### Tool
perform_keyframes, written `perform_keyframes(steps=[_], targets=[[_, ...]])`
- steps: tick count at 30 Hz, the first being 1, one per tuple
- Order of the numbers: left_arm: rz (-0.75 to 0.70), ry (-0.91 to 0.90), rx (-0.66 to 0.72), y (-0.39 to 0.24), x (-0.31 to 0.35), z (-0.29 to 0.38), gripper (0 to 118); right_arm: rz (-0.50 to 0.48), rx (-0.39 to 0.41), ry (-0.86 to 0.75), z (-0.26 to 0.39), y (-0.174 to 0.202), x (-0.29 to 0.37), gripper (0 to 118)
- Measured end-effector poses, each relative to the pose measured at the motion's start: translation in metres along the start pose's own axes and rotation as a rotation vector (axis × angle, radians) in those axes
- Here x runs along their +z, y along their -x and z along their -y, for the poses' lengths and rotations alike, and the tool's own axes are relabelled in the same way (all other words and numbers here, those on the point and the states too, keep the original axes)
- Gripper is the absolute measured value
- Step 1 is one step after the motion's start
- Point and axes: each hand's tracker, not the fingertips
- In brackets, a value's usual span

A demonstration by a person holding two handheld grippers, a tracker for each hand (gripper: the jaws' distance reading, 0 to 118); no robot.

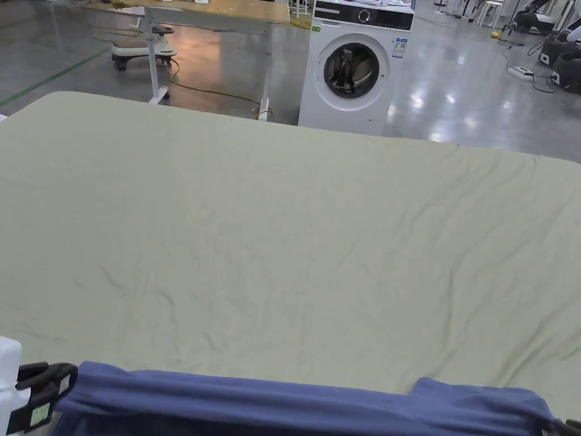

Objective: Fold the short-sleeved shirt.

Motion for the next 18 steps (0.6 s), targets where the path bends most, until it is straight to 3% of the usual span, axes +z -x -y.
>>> perform_keyframes(steps=[8, 15, 17, 18], targets=[[-0.055, 0.128, -0.017, 0.011, -0.038, 0.030, 1, 0.036, 0.000, 0.117, 0.050, 0.007, -0.035, 1], [-0.083, 0.118, 0.016, 0.025, -0.066, 0.023, 1, 0.062, 0.018, 0.130, 0.057, 0.016, -0.053, 2], [-0.092, 0.111, 0.037, 0.026, -0.064, 0.017, 7, 0.075, 0.026, 0.121, 0.054, 0.017, -0.046, 6], [-0.089, 0.105, 0.043, 0.026, -0.063, 0.014, 13, 0.088, 0.034, 0.118, 0.051, 0.019, -0.042, 14]])
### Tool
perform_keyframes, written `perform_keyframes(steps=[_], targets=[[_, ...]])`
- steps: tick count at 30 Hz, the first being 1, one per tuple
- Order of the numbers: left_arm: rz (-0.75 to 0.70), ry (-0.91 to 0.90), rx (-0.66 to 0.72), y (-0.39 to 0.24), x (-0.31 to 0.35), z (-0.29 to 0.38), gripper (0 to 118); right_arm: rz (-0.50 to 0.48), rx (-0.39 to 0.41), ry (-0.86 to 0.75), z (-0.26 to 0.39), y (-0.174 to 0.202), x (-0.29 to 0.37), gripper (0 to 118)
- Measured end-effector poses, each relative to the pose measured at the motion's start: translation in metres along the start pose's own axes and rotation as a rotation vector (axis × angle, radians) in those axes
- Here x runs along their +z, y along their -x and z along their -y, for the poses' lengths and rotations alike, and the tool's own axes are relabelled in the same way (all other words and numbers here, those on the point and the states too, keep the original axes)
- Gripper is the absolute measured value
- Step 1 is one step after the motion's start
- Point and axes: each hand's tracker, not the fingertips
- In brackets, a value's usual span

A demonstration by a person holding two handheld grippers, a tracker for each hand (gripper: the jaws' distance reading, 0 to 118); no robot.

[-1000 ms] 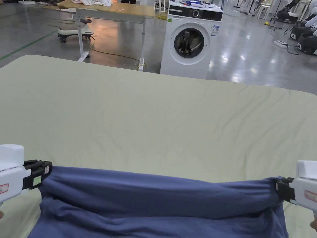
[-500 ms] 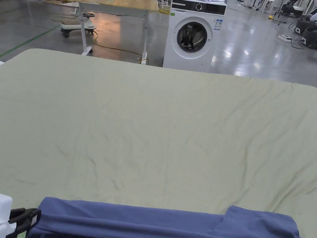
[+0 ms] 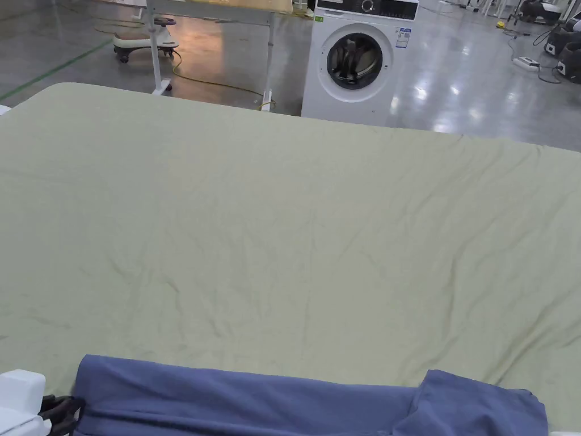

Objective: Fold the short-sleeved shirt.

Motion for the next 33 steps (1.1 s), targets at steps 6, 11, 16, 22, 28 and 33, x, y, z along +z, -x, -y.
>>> perform_keyframes(steps=[6, 11, 16, 22, 28, 33], targets=[[-0.037, -0.152, -0.001, -0.010, 0.007, -0.036, 55, 0.145, 0.015, -0.162, -0.027, 0.011, 0.047, 89], [-0.030, -0.314, -0.003, -0.029, 0.001, -0.072, 54, 0.123, -0.033, -0.425, -0.053, 0.039, 0.065, 89], [-0.042, -0.481, -0.025, -0.053, -0.005, -0.102, 41, 0.045, -0.099, -0.644, -0.075, 0.086, 0.071, 74], [-0.086, -0.649, -0.054, -0.071, -0.002, -0.123, 0, 0.033, -0.122, -0.850, -0.094, 0.129, 0.077, 5], [-0.119, -0.647, -0.076, -0.055, 0.002, -0.133, 0, 0.038, -0.126, -0.914, -0.106, 0.146, 0.086, 0], [-0.080, -0.492, -0.031, 0.005, 0.002, -0.130, 0, 0.034, -0.107, -0.925, -0.114, 0.148, 0.087, 0]])
